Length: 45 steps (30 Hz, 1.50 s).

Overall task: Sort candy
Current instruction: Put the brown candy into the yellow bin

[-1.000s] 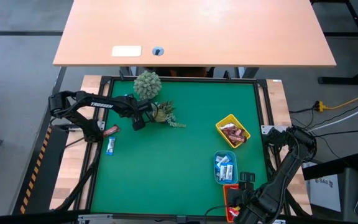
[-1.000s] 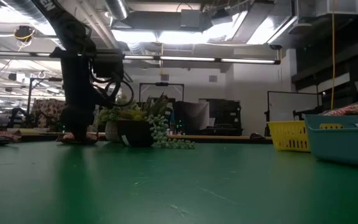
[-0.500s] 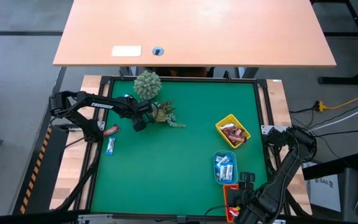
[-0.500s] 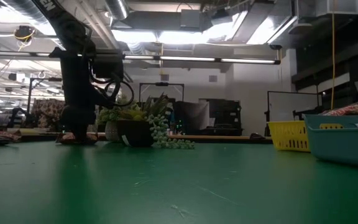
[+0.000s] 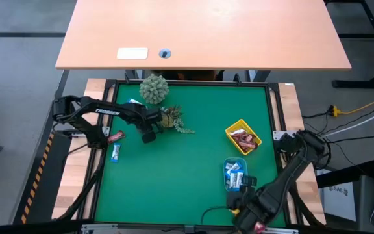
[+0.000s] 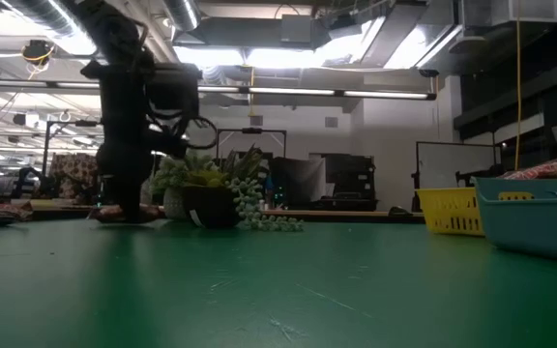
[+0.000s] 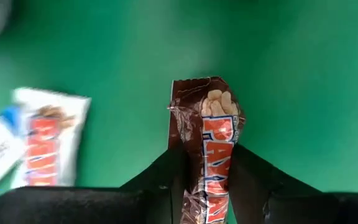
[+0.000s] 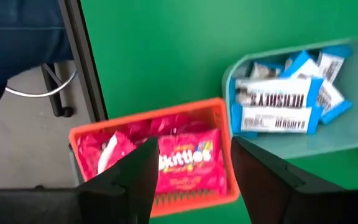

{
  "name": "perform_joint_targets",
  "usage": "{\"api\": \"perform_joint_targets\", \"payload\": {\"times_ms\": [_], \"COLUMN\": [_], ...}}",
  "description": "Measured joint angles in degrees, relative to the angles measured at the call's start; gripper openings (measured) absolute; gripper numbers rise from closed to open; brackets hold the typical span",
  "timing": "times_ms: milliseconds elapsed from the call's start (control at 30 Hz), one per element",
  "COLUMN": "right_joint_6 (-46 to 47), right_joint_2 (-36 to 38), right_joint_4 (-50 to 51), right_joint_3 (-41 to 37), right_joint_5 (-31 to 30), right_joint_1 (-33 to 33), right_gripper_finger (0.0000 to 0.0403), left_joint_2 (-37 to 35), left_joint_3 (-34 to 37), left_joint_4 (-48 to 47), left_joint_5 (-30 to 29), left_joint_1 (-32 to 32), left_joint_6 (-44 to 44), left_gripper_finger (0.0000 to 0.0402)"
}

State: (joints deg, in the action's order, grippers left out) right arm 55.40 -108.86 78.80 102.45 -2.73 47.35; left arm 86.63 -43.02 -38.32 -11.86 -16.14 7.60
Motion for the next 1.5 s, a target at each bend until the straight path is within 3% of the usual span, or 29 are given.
{"api": "perform_joint_targets", "payload": {"times_ms": [233, 467, 600, 900, 1200, 1500], "right_joint_6": [-8.3, -19.1, -25.9, -44.3, -62.6, -83.2], "right_joint_2": [0.0, 0.0, 0.0, 0.0, 0.0, 0.0], "right_joint_4": [-3.2, -7.7, -12.3, -22.7, -31.2, -36.3], "right_joint_3": [0.0, 0.0, 0.0, 0.0, 0.0, 0.0], "right_joint_5": [-1.4, -10.5, -15.5, -17.7, -17.9, -25.1], "right_joint_1": [-3.6, -6.5, -8.1, -11.8, -15.0, -16.0], "right_gripper_finger": [0.0198, 0.0198, 0.0198, 0.0198, 0.0198, 0.0198], "left_joint_2": [0.0, -0.1, -0.1, -0.1, -0.1, -0.2], "left_joint_3": [-1.8, -2.1, -2.1, -2.1, -2.2, -2.2], "left_joint_4": [-0.1, 3.3, 8.4, 31.3, 53.7, 60.4], "left_joint_5": [11.0, 25.9, 31.4, 32.4, 29.9, 29.3], "left_joint_1": [3.7, 9.0, 13.2, 21.7, 25.9, 27.0], "left_joint_6": [2.8, 7.4, 10.2, 15.8, 16.5, 16.5], "left_gripper_finger": [0.0095, 0.0095, 0.0095, 0.0095, 0.0095, 0.0095]}}
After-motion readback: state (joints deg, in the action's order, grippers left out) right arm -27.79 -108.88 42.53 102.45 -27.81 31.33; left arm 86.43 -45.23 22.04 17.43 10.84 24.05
